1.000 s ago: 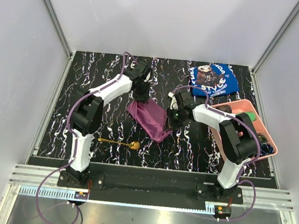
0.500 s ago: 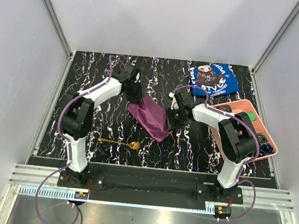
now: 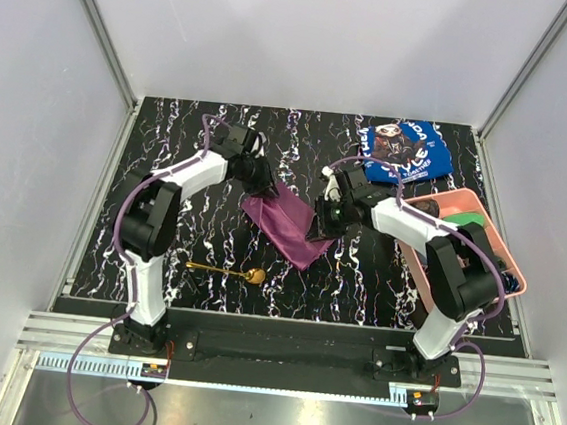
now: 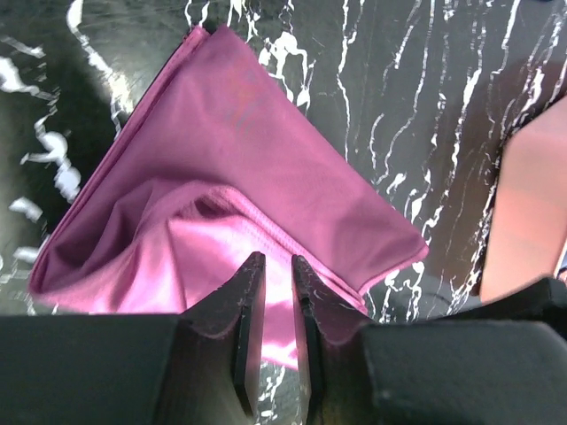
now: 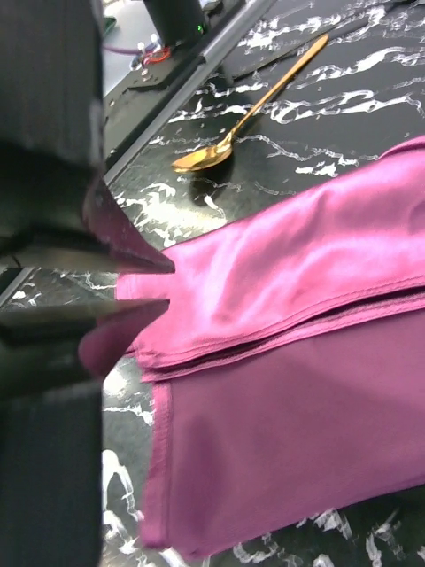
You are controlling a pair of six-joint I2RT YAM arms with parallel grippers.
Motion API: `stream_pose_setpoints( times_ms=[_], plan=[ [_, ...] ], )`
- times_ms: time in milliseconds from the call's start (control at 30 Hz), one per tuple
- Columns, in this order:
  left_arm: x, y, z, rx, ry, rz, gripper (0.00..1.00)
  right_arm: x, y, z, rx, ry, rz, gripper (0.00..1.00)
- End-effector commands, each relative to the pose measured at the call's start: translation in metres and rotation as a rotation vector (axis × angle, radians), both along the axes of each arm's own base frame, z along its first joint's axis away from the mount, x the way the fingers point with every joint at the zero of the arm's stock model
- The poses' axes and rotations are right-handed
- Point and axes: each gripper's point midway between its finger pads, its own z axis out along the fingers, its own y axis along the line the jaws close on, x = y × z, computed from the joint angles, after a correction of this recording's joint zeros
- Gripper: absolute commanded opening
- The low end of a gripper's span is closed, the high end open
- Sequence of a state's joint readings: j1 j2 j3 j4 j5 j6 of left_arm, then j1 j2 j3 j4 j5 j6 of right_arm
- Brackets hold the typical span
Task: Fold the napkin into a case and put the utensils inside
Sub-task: Fold the upper triangle-folded napkin at the center of the board.
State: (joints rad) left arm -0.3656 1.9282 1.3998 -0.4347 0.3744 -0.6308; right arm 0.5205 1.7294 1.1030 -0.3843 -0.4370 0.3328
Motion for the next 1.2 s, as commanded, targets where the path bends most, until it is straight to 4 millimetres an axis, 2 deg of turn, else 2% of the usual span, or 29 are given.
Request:
stream_pose_setpoints(
  times_ms=[0,200,467,600,1000,1033,1167],
  plan=[
    [0.023,-0.018,0.005,-0.066,-0.038,-0.017,0.21,0.011,0.017,0.0,0.084,-0.006,0.005,0.22],
    [0.034,-0.016,-0.008,-0.038,-0.036,0.012,0.2,0.028,0.017,-0.006,0.055,-0.032,-0.02,0.15],
    [0.034,-0.013,-0.018,-0.011,-0.023,0.015,0.19,0.065,0.03,-0.008,0.054,-0.065,-0.048,0.04],
    [0.036,-0.011,-0.021,0.0,-0.023,0.015,0.19,0.082,0.044,0.0,0.097,-0.08,-0.048,0.02],
    [0.034,0.001,-0.034,0.084,0.001,0.019,0.15,0.131,0.07,-0.02,0.124,-0.099,-0.08,0.0],
    [0.033,0.003,-0.035,0.099,0.008,0.021,0.15,0.133,0.07,-0.027,0.112,-0.092,-0.088,0.0],
    [0.033,0.015,-0.04,0.171,0.008,0.027,0.13,0.142,0.059,-0.036,0.046,-0.119,-0.143,0.0]
  ],
)
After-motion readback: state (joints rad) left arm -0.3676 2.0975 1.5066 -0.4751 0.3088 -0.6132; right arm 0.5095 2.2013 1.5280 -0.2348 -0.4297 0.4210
